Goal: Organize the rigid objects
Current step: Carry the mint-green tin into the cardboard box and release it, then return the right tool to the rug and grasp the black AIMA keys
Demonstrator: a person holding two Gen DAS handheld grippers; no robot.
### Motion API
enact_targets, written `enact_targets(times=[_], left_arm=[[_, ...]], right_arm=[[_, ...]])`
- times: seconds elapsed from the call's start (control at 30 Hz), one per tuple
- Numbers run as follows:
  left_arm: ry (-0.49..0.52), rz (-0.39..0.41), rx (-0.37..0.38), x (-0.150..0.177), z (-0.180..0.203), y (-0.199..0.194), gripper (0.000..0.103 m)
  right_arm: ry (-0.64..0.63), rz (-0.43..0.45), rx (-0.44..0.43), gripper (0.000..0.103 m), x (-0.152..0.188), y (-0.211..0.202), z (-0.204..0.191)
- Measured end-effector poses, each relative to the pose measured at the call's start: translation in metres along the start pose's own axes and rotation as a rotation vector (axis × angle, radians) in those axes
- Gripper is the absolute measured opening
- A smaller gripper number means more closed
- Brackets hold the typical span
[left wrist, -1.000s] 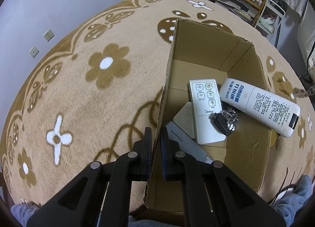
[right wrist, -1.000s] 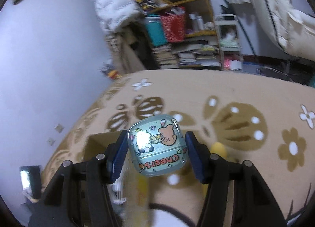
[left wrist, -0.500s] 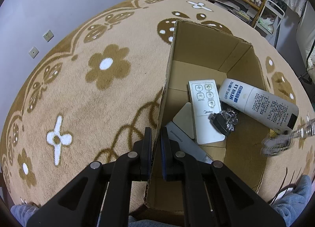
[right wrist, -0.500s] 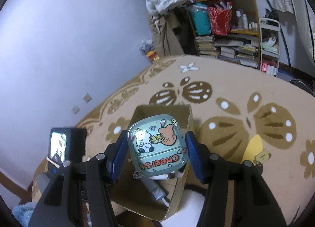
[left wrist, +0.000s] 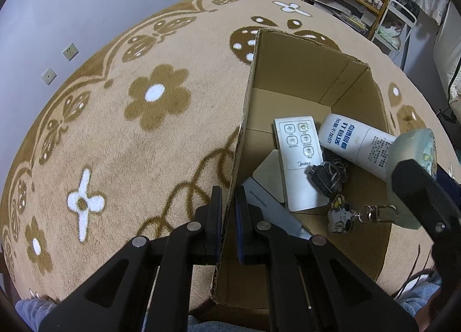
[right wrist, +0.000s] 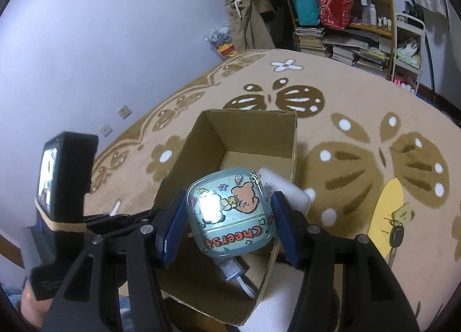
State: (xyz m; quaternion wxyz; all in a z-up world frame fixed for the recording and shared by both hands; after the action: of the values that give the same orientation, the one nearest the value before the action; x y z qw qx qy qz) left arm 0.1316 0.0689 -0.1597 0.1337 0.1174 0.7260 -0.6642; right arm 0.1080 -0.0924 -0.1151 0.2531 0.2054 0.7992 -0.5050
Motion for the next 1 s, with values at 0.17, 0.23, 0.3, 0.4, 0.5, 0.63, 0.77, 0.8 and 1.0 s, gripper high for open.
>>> enact_targets(times=[0.17,0.23,0.3,0.4,0.5,0.63,0.77,0.8,1.0], left_arm=[[-0.001,0.0,0.002,0.001,-0.001,0.0,0.007],[-0.001,0.001,0.0,0.001,-0.001,0.001,0.008],[-0.003,0.0,0.009,0.001,-0.001,0.001,0.008],[0.002,0.0,-0.001,0.002,-0.001,0.001,0.008],[-0.001,0.0,0.002,0.002,-0.001,0.001,0.008],[0.002,0.0,0.0,0.002,-0.002,0.001,0.008],[0.001,0.0,0.001,0.002,-0.002,0.001,0.008],[0.002,0.0,0.0,0.002,-0.002,0.001,0.008],[0.0,0.0,0.002,0.002,-0.002,0.001,0.008]], right_arm=[[0.011,0.001,-0.004,0.062,-0.002,0.005,0.0],[0.022,-0.001,-0.011,0.062,-0.002,0.005,0.002],[0.028,0.003,-0.004,0.062,-0.003,0.004,0.002],[0.033,0.009,-0.016,0.064,-0.005,-0.001,0.002],[0.033,0.024,-0.002,0.077,-0.008,-0.007,0.003],[0.044,0.043,0.064,0.09,-0.011,-0.013,0.013],[0.052,0.033,0.155,0.102,-0.012,-0.014,0.032],[0.055,0.032,0.171,0.103,-0.012,-0.015,0.037],[0.127,0.026,0.24,0.103,-0.012,-0.016,0.076]])
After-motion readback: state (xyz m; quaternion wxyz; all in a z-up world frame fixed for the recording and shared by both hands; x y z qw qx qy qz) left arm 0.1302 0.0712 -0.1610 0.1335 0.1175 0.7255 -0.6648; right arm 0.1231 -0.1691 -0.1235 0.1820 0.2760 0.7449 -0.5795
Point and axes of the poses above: each gripper's, at about its wrist camera, not at the fingertips, and y roughly the way its jaws point, z to its right, x to its underside, the point moved 2 cm from there along y, roughly the way its jaws point, and after that the axes turned 3 degrees about -x, right-handed, at the moved point
